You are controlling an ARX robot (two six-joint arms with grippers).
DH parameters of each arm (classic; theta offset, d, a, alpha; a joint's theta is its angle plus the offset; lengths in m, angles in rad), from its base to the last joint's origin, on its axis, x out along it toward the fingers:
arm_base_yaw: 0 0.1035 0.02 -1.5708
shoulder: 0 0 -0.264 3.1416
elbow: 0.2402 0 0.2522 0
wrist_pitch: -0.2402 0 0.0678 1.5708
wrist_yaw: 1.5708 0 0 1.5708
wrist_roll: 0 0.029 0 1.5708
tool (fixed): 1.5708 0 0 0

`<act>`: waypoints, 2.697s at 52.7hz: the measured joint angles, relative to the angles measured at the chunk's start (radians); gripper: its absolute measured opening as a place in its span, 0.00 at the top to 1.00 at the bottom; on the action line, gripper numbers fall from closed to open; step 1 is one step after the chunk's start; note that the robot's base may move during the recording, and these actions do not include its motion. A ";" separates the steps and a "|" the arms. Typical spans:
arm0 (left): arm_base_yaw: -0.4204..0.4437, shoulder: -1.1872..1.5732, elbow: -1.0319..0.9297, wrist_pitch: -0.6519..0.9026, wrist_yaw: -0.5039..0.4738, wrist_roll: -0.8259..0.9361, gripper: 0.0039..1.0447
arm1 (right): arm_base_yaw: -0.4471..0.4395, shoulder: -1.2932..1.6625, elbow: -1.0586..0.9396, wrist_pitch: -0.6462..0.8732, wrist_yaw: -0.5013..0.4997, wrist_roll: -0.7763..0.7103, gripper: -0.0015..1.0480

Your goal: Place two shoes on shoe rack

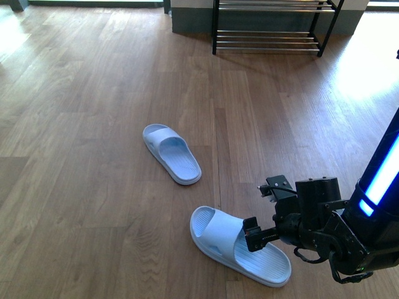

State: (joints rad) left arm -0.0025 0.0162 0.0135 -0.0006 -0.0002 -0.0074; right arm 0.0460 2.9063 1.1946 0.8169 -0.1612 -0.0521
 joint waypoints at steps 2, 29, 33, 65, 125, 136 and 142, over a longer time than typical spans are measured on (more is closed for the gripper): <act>0.000 0.000 0.000 0.000 0.000 0.000 0.09 | -0.003 0.000 0.004 -0.005 0.000 -0.003 0.09; 0.000 0.000 0.000 0.000 0.000 0.000 0.09 | -0.030 0.000 0.000 -0.032 0.012 -0.046 0.09; 0.000 0.000 0.000 0.000 0.000 0.000 0.09 | -0.025 0.002 0.004 -0.033 0.012 -0.045 0.09; 0.000 0.000 0.000 0.000 0.000 0.000 0.09 | 0.038 0.074 -0.030 0.189 -0.007 0.033 0.09; 0.000 0.000 0.000 0.000 0.000 0.000 0.09 | -0.049 0.060 -0.182 0.252 -0.060 0.003 0.09; 0.000 0.000 0.000 0.000 0.000 0.000 0.09 | -0.087 0.063 -0.188 0.290 -0.097 -0.042 0.09; 0.000 0.000 0.000 0.000 0.000 0.000 0.09 | -0.123 0.078 -0.186 0.291 -0.101 -0.087 0.09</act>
State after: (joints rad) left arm -0.0025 0.0162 0.0135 -0.0006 -0.0002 -0.0074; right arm -0.0769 2.9845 1.0084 1.1084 -0.2623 -0.1394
